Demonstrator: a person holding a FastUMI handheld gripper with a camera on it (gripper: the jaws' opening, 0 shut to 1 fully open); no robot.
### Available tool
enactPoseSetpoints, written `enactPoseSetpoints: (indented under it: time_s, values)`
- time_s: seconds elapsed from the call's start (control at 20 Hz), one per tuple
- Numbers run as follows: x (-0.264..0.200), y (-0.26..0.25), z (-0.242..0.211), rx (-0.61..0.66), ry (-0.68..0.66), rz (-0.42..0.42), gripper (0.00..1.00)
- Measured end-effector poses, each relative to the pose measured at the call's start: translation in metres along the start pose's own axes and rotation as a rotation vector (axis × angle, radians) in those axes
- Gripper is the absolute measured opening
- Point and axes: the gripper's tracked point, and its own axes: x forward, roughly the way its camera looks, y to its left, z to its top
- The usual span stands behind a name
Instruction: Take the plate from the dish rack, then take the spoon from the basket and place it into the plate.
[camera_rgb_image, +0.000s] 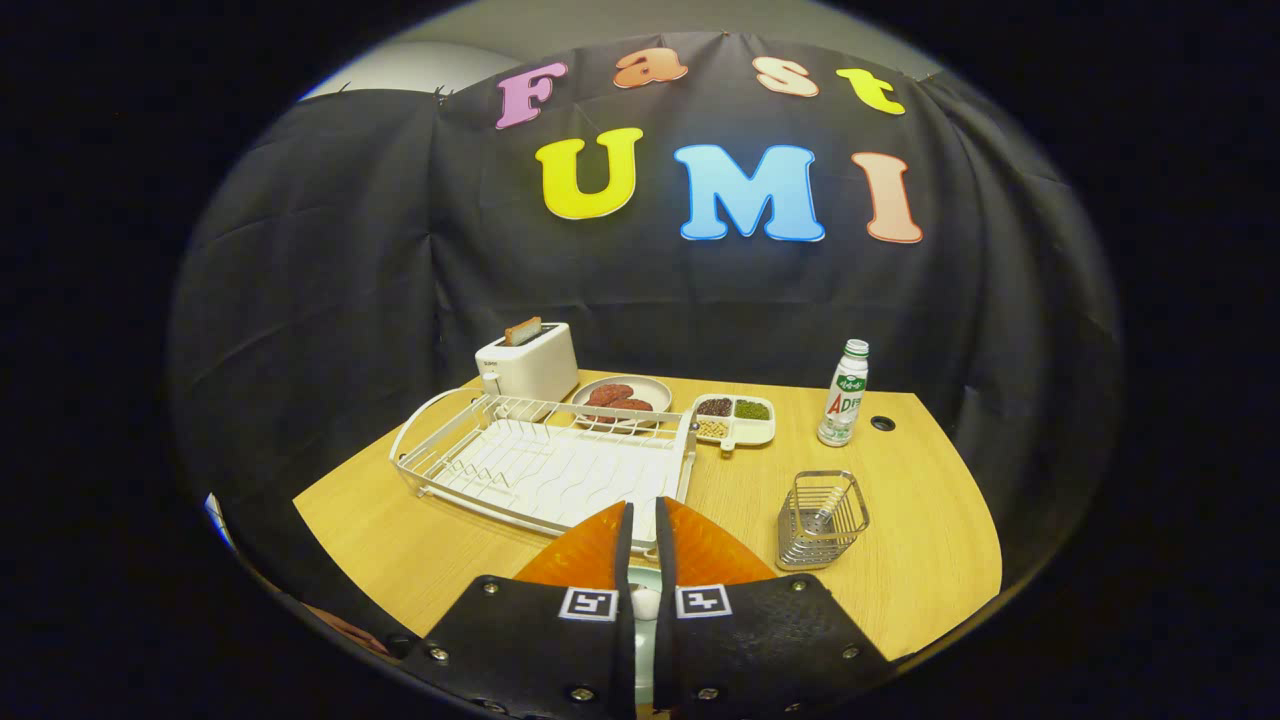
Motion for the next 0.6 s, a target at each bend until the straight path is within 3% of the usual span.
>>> enactPoseSetpoints:
  time_s: [0.6]
  values:
    - [0.032, 0.038, -0.045, -0.097, 0.104, 0.127, 0.07]
